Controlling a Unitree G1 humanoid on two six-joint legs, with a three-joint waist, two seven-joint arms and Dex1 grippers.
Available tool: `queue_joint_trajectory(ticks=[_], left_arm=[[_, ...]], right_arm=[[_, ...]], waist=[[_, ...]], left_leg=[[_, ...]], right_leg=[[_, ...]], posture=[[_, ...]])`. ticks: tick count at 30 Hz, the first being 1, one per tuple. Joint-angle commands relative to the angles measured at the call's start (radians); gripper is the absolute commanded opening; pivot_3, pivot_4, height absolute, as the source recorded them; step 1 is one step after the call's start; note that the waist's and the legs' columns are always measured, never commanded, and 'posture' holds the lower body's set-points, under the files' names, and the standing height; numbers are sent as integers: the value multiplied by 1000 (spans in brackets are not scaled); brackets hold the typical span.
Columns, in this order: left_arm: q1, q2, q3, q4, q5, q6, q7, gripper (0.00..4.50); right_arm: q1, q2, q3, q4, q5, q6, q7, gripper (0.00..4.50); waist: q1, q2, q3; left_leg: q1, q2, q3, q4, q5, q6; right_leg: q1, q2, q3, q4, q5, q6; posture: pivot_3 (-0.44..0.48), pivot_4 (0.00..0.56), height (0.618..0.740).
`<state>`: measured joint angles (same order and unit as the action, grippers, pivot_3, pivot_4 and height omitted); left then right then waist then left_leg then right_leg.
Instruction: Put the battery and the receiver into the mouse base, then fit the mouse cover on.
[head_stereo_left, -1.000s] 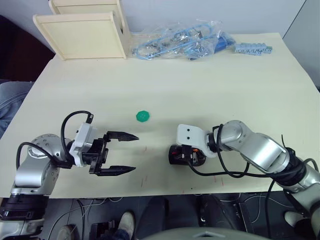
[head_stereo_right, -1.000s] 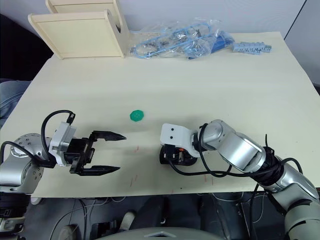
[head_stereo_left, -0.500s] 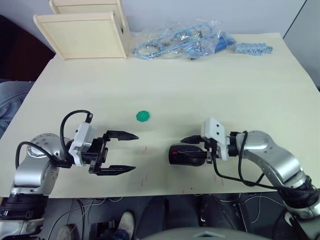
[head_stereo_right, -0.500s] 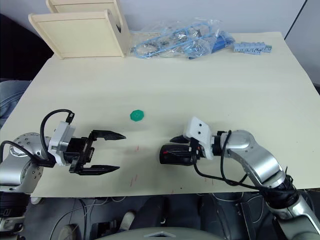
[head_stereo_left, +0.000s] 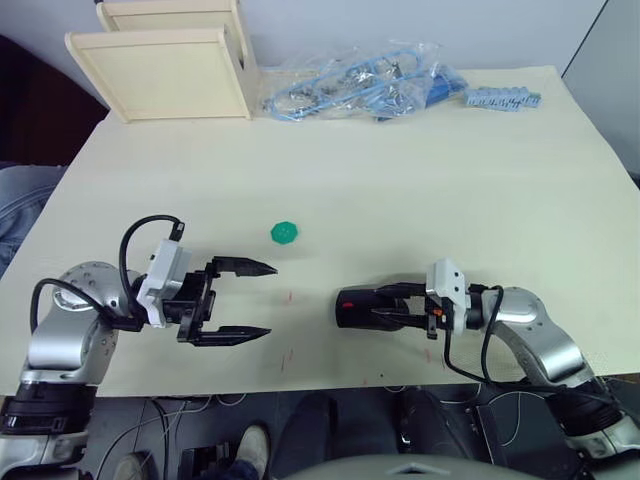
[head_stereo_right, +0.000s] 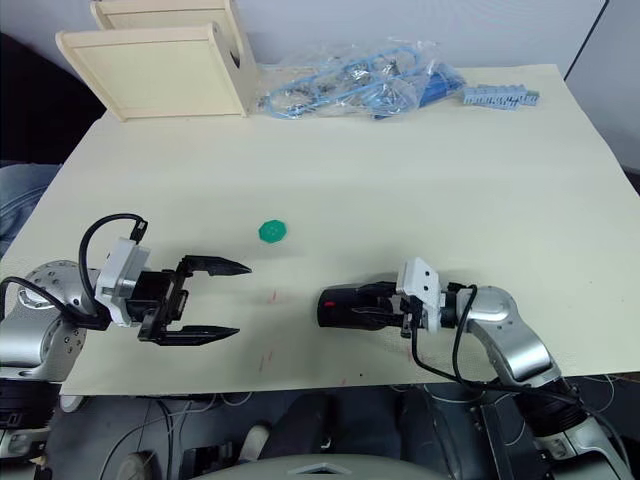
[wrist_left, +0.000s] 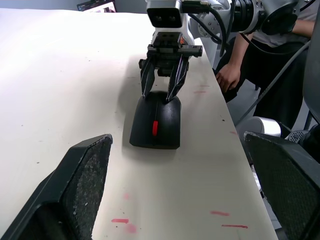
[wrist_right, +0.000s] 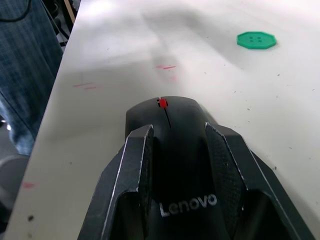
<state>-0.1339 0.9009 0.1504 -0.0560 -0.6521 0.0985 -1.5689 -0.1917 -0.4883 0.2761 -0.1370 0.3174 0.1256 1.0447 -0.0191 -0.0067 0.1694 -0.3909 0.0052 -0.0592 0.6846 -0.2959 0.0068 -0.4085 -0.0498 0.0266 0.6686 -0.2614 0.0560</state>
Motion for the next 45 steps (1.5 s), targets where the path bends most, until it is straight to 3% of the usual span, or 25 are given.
queue_joint_trajectory(ticks=[1, 14, 22, 25, 29, 35, 45], left_arm=[[0, 8, 17, -6, -10, 0, -33, 4500], [99, -62, 97, -11, 5, 32, 155, 4500], [247, -196, 152, -9, 66, 12, 382, 4500], [285, -211, 169, -9, 77, 16, 420, 4500], [332, -215, 198, 17, 111, 6, 474, 4500], [362, -213, 242, 63, 146, -38, 505, 4500], [352, -201, 220, 74, 238, -54, 580, 4500]], right_arm=[[23, 13, -14, 8, 3, -39, 3, 1706], [154, -13, -298, -51, 112, -66, -101, 1706], [359, -25, -517, -25, 141, -177, -131, 1706], [415, -20, -558, -9, 146, -204, -129, 2543], [484, -17, -606, 36, 153, -250, -117, 4384], [520, -26, -635, 83, 174, -272, -86, 4384], [520, -36, -643, 110, 172, -286, -74, 4384]], waist=[[0, 0, 0], [3, 0, 0], [5, 0, 0], [5, 0, 0], [5, 0, 0], [4, 0, 0], [5, 0, 0]], left_leg=[[1, 0, 0, 0, 0, 0], [1, 0, 0, 0, 0, 0], [8, 0, 2, 0, 0, 0], [14, 1, 1, 0, 0, 0], [15, 1, 2, 0, 0, 0], [16, 1, 4, 0, 0, -1], [16, 1, 5, 0, 0, -1]], right_leg=[[0, 0, 0, 0, 0, 0], [0, 0, 1, 2, 0, 0], [6, -1, 3, 2, 0, 0], [12, 0, 3, 3, 0, 0], [13, 1, 5, 2, 0, 0], [13, 1, 7, 2, 0, 0], [13, 1, 8, 2, 0, 0]], posture=[[0, 150, 740], [0, 150, 740], [0, 150, 740], [0, 150, 740], [0, 150, 740], [0, 150, 740], [0, 150, 740]])
